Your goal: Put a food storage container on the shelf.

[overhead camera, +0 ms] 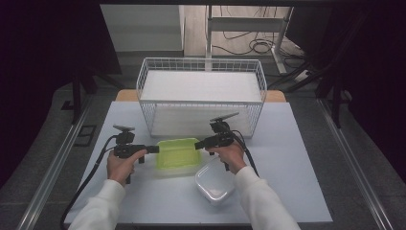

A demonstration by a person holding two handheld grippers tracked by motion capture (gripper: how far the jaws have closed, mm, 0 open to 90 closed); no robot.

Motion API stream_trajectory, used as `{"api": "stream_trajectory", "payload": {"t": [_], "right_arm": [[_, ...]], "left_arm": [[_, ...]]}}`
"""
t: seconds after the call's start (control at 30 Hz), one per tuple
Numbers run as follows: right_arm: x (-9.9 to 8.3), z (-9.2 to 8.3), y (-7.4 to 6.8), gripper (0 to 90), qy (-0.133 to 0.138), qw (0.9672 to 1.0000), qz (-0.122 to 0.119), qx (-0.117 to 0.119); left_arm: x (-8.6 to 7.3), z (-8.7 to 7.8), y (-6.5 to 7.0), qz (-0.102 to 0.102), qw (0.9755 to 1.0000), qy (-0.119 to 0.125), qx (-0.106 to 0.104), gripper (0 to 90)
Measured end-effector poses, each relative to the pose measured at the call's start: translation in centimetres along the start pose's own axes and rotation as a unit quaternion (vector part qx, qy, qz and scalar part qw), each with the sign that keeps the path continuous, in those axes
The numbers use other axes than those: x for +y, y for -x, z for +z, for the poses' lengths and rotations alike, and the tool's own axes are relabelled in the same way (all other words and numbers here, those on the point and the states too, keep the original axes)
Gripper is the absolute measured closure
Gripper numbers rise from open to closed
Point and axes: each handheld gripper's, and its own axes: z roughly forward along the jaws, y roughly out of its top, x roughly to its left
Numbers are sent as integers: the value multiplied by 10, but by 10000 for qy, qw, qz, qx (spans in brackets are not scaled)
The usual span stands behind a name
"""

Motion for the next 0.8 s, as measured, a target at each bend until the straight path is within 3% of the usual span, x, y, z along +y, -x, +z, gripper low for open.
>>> {"api": "stream_trajectory", "payload": {"t": [0.4, 0.5, 0.8], "right_arm": [[0, 9, 2, 564, -148, 9997, 113, 141], [-1, 11, 3, 611, -195, 9995, 141, 207], [-1, 9, 3, 717, -214, 9993, 118, 277]], "left_arm": [[-8, 16, -9, -184, 9989, -245, -361, 537], [-10, 20, -8, -228, 9975, -292, -597, 581], [-10, 17, -6, -273, 9972, -219, -663, 666]]}}
